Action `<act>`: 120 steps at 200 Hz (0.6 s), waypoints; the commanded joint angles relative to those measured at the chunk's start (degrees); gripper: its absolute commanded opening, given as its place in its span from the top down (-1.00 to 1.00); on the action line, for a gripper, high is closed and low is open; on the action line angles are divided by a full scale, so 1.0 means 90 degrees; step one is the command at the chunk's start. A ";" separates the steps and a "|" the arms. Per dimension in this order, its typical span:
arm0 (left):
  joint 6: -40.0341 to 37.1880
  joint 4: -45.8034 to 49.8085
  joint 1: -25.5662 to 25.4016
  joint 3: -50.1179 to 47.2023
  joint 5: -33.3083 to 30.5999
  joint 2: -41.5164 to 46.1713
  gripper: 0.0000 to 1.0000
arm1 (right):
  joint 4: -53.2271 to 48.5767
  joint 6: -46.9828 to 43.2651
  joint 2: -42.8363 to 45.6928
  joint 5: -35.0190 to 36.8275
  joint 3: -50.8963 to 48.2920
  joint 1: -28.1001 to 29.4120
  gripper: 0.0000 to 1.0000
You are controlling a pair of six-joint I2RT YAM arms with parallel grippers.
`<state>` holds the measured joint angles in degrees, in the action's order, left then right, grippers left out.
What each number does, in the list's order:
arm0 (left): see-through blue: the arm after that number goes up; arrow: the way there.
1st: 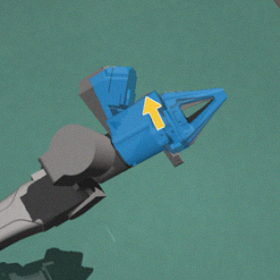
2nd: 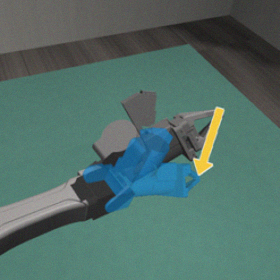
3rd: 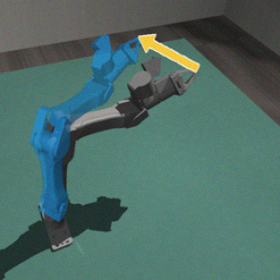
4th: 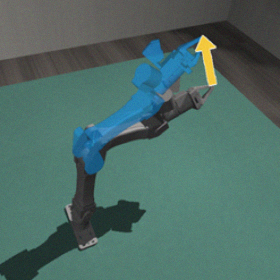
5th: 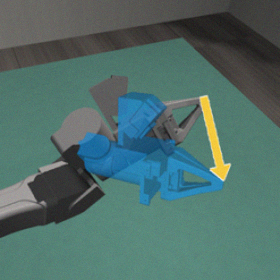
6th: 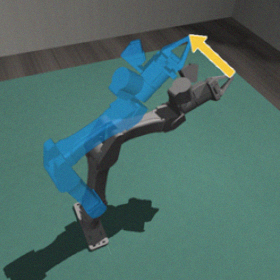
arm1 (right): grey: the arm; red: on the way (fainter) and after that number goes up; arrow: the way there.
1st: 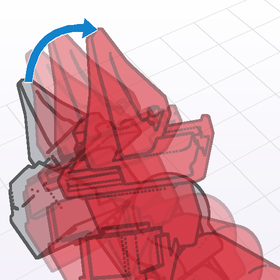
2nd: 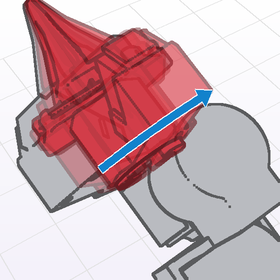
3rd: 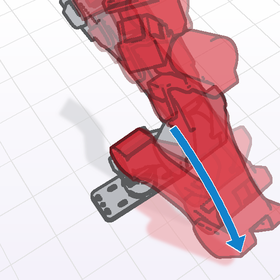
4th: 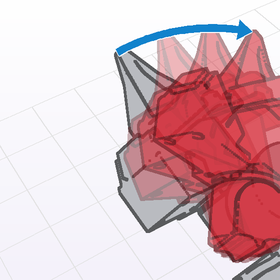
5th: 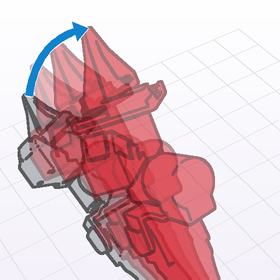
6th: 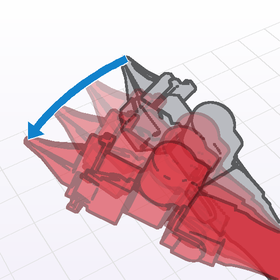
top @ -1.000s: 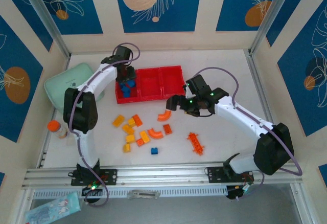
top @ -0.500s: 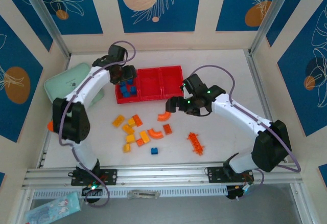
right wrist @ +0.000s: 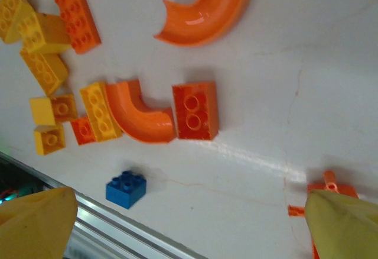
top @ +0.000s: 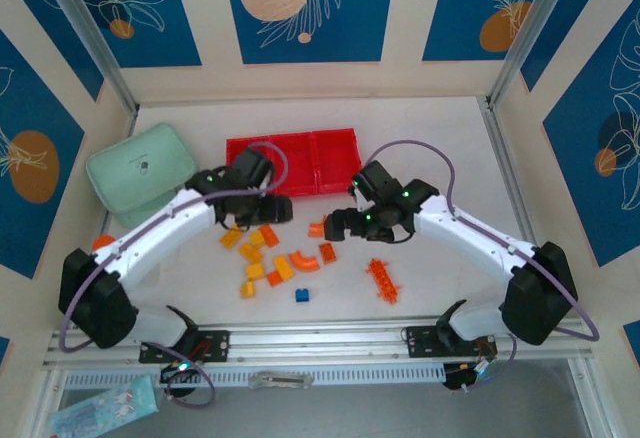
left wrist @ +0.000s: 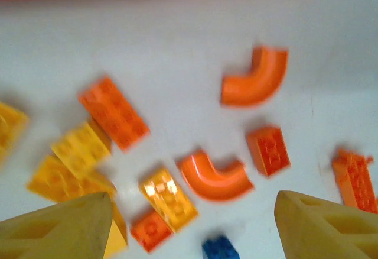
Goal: Sort the legos into containers by color
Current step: Pick up the lego from the middle-left of the table.
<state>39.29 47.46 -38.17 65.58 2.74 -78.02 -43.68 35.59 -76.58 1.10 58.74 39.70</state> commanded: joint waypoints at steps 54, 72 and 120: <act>0.1815 0.0265 -0.2233 -0.0767 -0.0096 -0.0137 -0.50 | 0.0476 0.0108 0.0861 -0.0532 -0.1339 -0.0179 -0.98; 0.1955 0.0162 -0.2516 -0.0803 -0.0110 -0.0472 -0.53 | 0.0522 0.0108 0.0908 -0.0537 -0.1486 -0.0283 -0.98; 0.1991 -0.0106 -0.2844 -0.0662 -0.0086 -0.1406 -0.56 | 0.0644 0.0108 0.1147 -0.0679 -0.1713 -0.0649 -0.98</act>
<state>55.57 46.63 -62.59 58.98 2.55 -87.59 -38.87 36.05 -68.45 -2.70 44.21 35.27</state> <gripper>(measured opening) 0.780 0.990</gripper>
